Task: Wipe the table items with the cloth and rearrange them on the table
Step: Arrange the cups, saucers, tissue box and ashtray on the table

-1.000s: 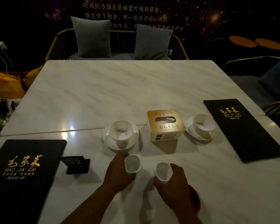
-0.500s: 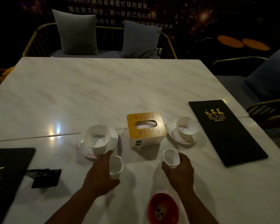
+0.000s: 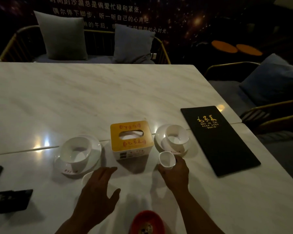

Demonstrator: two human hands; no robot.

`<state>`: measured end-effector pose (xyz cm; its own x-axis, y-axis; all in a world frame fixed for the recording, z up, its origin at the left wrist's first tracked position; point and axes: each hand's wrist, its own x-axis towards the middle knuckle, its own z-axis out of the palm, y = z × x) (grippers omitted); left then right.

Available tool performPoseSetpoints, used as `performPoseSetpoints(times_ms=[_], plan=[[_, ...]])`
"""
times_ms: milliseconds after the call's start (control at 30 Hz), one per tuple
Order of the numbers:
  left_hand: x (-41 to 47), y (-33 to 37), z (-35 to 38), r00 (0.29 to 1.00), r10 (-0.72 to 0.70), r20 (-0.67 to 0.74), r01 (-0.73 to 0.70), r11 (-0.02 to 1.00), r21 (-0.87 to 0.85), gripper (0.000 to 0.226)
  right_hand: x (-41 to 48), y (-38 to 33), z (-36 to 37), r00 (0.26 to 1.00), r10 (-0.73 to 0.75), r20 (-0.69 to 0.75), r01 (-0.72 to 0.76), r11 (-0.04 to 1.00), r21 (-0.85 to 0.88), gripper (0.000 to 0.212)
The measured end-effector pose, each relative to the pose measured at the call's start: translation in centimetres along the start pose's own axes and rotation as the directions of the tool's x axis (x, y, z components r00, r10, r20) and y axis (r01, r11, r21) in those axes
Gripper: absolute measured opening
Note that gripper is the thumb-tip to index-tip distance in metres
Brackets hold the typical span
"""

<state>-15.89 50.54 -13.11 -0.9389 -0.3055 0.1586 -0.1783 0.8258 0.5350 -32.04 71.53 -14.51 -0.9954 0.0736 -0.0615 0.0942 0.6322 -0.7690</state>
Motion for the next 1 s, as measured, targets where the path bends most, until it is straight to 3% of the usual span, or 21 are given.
performPoseSetpoints(times_ms=[333,633,767,833,933,1000], plan=[[-0.9,1.1,2.9,0.995,-0.027,0.095,0.035,0.996,-0.076,0.064,0.2,1.0,0.0,1.000,-0.001,0.022,0.002,0.999,-0.035,0.065],[-2.6,1.6,3.0,0.976,-0.060,0.209,0.089,0.988,-0.129,0.069,-0.2,1.3,0.0,0.999,-0.003,0.054,0.006,0.998,-0.066,0.066],[-3.4,1.8,2.8,0.948,-0.135,0.287,0.174,0.978,-0.117,0.064,-1.3,1.5,-0.7,0.996,0.071,0.047,-0.067,0.994,-0.088,0.085],[-3.9,2.1,2.5,0.903,-0.220,0.369,0.270,0.959,-0.089,0.053,-3.1,2.0,-1.4,0.990,0.119,0.079,-0.104,0.980,-0.169,0.067],[-4.7,2.8,2.6,0.784,-0.301,0.543,0.428,0.896,-0.121,0.032,-6.4,3.1,-2.8,0.935,0.243,0.258,-0.160,0.939,-0.304,0.033],[-5.2,3.6,2.5,0.725,-0.323,0.609,0.536,0.819,-0.204,0.025,-8.8,4.1,-3.5,0.886,0.269,0.378,-0.166,0.944,-0.284,0.026]])
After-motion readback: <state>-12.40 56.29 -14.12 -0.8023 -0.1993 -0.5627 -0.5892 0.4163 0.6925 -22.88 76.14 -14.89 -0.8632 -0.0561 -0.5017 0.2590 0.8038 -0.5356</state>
